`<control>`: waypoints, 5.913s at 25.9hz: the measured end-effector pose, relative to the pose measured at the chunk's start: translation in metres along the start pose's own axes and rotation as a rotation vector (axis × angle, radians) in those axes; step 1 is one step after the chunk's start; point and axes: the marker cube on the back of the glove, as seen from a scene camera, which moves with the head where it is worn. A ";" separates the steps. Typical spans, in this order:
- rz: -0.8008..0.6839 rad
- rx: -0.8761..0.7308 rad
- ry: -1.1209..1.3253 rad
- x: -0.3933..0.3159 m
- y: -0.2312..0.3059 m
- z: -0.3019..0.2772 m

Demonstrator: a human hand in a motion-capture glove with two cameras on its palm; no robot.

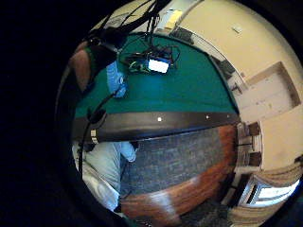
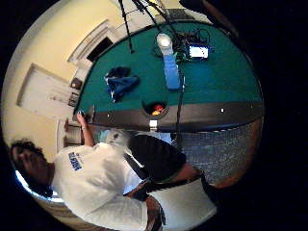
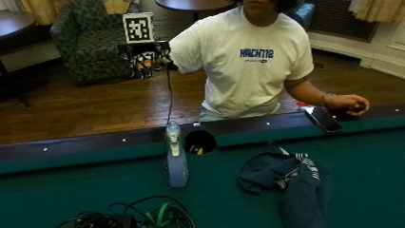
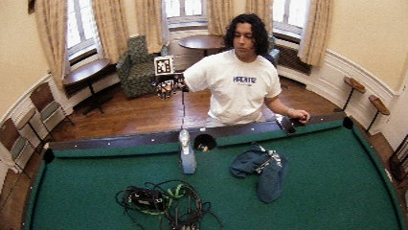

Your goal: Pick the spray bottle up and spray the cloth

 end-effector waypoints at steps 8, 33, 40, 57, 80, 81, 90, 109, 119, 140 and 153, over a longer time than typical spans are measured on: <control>0.158 -0.076 0.028 -0.010 0.008 0.004; 0.104 -0.042 -0.040 -0.014 -0.029 0.044; 0.094 -0.064 -0.075 -0.017 -0.057 0.065; 0.185 -0.106 -0.391 -0.012 -0.125 0.136; 0.270 -0.243 -0.973 -0.014 -0.156 0.199; 0.273 -0.256 -0.996 -0.015 -0.156 0.200; 0.233 -0.301 -1.221 -0.025 -0.159 0.214; 0.401 0.114 -1.261 -0.027 -0.166 0.233; 0.443 0.310 -1.163 -0.024 -0.162 0.227; 0.101 0.250 -0.482 -0.086 -0.244 0.077; -0.183 0.065 -0.056 -0.234 -0.294 0.117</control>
